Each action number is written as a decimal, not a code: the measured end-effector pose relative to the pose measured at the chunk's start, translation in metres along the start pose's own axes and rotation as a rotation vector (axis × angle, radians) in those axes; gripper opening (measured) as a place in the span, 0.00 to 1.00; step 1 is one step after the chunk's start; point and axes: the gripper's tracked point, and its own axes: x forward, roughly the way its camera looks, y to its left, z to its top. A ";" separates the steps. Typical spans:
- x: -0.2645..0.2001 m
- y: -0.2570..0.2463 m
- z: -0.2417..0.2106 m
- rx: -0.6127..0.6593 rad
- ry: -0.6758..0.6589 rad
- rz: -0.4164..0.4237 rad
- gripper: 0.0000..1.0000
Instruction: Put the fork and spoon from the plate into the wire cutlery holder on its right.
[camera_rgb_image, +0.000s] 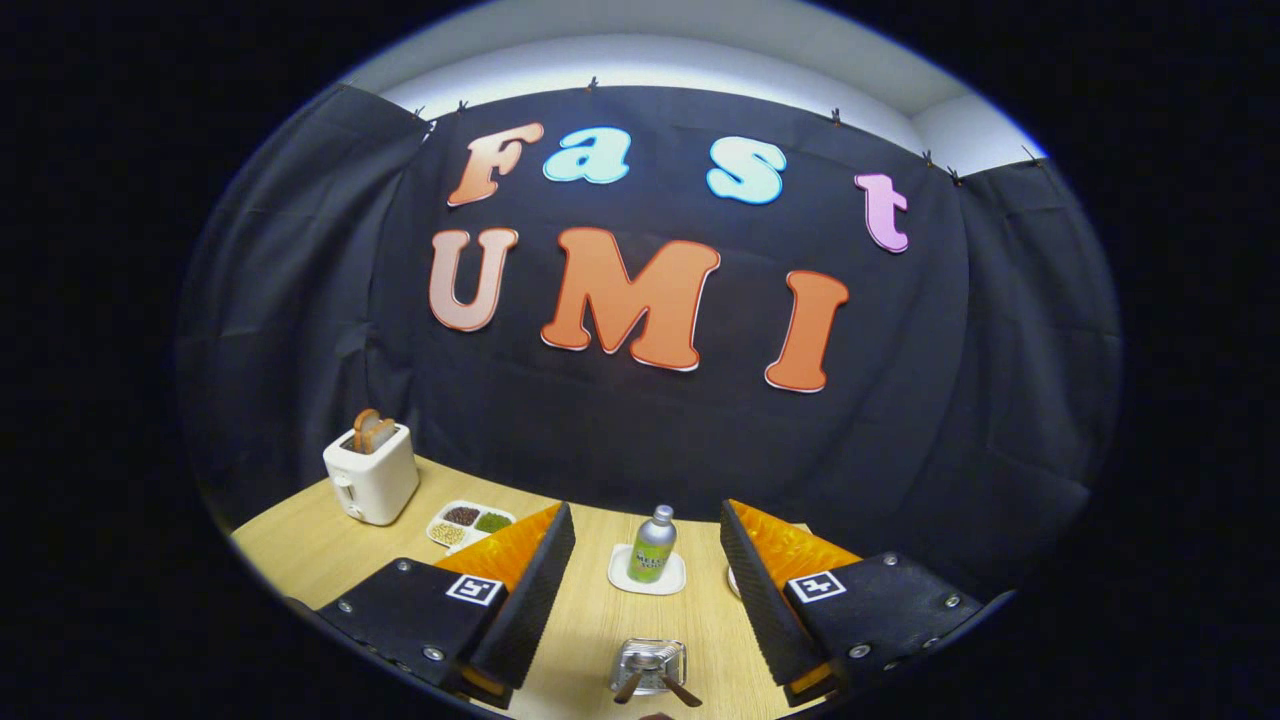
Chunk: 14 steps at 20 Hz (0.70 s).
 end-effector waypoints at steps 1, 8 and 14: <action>0.004 0.003 0.012 -0.004 -0.026 -0.006 0.92; -0.012 -0.005 0.061 0.031 -0.187 -0.052 0.98; -0.014 0.000 0.073 0.048 -0.236 -0.038 0.98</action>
